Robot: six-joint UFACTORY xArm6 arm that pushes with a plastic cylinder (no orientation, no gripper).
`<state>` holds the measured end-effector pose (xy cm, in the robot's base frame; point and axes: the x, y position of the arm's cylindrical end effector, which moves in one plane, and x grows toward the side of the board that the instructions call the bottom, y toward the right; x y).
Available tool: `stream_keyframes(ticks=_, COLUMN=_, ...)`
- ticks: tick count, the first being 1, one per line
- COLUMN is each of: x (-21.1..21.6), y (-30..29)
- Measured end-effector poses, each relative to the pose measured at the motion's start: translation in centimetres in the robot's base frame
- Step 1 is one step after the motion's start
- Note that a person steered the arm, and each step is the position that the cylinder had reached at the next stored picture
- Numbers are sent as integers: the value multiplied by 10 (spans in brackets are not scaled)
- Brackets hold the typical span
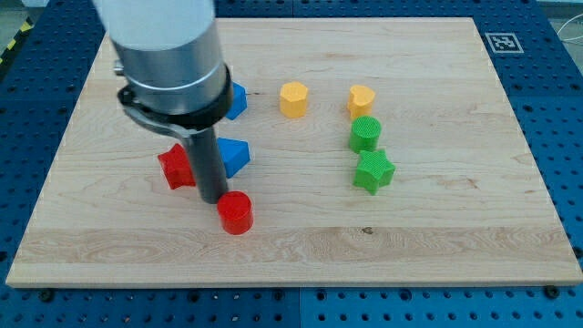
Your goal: Push the blue triangle slightly up
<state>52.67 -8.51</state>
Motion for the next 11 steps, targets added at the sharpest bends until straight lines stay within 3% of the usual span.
stream_keyframes(ticks=2, x=0, y=30)
stream_keyframes(ticks=11, x=-37, y=14)
